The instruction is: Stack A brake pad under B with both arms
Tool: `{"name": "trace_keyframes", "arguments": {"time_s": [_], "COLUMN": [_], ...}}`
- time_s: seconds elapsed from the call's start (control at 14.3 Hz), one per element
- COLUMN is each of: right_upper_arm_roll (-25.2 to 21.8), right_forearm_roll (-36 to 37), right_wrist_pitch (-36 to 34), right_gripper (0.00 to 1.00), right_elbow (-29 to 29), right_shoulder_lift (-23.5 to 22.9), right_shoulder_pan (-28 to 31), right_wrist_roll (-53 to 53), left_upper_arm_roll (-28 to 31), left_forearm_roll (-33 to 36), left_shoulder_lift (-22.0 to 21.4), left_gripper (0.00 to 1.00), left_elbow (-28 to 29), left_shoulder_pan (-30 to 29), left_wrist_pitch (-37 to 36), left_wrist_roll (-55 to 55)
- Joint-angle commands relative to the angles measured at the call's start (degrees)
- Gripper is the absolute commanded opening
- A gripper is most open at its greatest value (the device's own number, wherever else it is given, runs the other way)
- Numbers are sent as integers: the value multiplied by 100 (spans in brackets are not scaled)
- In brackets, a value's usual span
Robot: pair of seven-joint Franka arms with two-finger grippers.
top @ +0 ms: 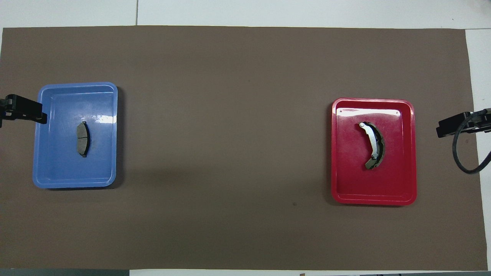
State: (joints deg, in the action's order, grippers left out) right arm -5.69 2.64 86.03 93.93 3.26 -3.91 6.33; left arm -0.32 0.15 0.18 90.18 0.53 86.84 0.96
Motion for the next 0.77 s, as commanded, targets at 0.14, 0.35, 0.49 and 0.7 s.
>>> {"name": "trace_keyframes", "arguments": {"time_s": [0.14,0.35,0.49,0.7], "right_upper_arm_roll": [24,24,24,24], "right_forearm_roll": [-53,-44,-53,-44], "right_wrist_pitch": [81,63,63,63], "right_gripper": [100,100,100,100], "right_elbow": [90,90,90,90], "right_shoulder_lift": [52,52,61,52], "right_shoulder_pan": [21,21,21,21], "right_wrist_roll": [-79,-79,-79,-79], "left_upper_arm_roll": [-4,-4,-12,-48], "left_forearm_roll": [90,90,90,82], "left_shoulder_lift": [-115,-106,-106,-106], "left_gripper": [100,100,100,100], "left_elbow": [97,97,79,88], "left_shoulder_pan": [35,35,35,35], "left_wrist_pitch": [-27,-27,-10,8], "left_wrist_roll": [80,80,71,45]}}
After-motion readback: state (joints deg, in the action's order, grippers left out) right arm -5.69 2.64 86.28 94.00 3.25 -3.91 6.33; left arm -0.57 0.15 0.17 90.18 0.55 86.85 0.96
